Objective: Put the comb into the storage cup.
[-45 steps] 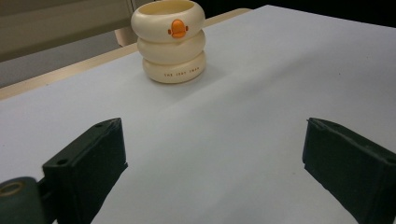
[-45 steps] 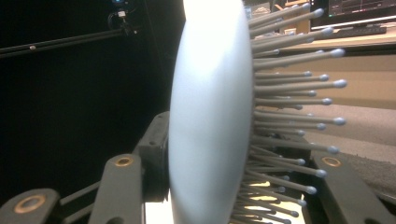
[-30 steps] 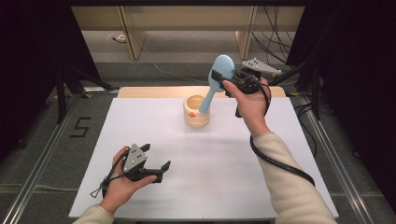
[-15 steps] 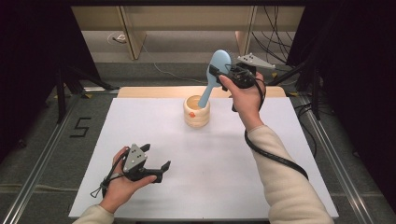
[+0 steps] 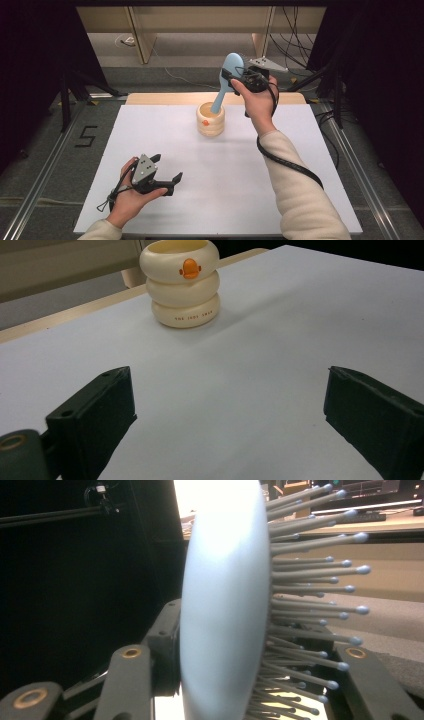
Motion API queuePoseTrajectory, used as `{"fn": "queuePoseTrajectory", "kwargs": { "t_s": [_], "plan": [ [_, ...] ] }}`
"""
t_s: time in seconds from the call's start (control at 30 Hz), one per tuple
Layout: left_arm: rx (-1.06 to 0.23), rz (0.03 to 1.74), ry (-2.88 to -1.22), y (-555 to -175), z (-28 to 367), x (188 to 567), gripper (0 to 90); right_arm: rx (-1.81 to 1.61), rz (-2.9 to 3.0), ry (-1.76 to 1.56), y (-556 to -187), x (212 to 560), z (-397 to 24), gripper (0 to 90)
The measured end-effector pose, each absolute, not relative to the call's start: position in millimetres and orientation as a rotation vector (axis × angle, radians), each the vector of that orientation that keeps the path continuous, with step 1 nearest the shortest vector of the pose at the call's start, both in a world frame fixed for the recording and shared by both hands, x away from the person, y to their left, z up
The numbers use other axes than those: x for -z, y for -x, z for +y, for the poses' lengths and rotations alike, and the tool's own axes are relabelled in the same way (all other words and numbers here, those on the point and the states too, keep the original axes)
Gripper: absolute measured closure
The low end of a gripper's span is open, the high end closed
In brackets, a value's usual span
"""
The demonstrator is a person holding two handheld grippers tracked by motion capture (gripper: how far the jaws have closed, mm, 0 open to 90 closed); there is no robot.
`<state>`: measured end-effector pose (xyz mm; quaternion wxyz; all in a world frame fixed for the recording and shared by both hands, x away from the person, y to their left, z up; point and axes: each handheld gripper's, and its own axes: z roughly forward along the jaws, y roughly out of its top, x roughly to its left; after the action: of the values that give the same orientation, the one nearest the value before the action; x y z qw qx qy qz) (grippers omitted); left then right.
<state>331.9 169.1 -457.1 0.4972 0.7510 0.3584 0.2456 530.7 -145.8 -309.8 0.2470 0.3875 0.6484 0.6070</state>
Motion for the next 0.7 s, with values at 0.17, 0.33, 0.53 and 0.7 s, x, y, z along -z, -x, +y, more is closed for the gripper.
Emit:
{"fn": "queuePoseTrajectory", "kwargs": {
  "t_s": [0.17,0.33,0.53,0.7],
  "plan": [
    [-0.594,0.866,-1.818,-332.0,169.1,456.9,5.8,-1.645,1.775,-1.053,-533.7,312.8,-142.2,49.8],
    [-0.594,0.866,-1.818,-332.0,169.4,456.8,5.8,-1.647,1.775,-1.060,-537.1,315.7,-139.3,49.8],
    [-0.594,0.867,-1.818,-332.1,169.2,457.1,5.9,-1.649,1.776,-1.064,-539.6,317.2,-137.7,49.7],
    [-0.593,0.867,-1.818,-332.1,169.2,457.1,5.9,-1.644,1.774,-1.066,-542.1,318.0,-137.4,49.6]
  ]
}}
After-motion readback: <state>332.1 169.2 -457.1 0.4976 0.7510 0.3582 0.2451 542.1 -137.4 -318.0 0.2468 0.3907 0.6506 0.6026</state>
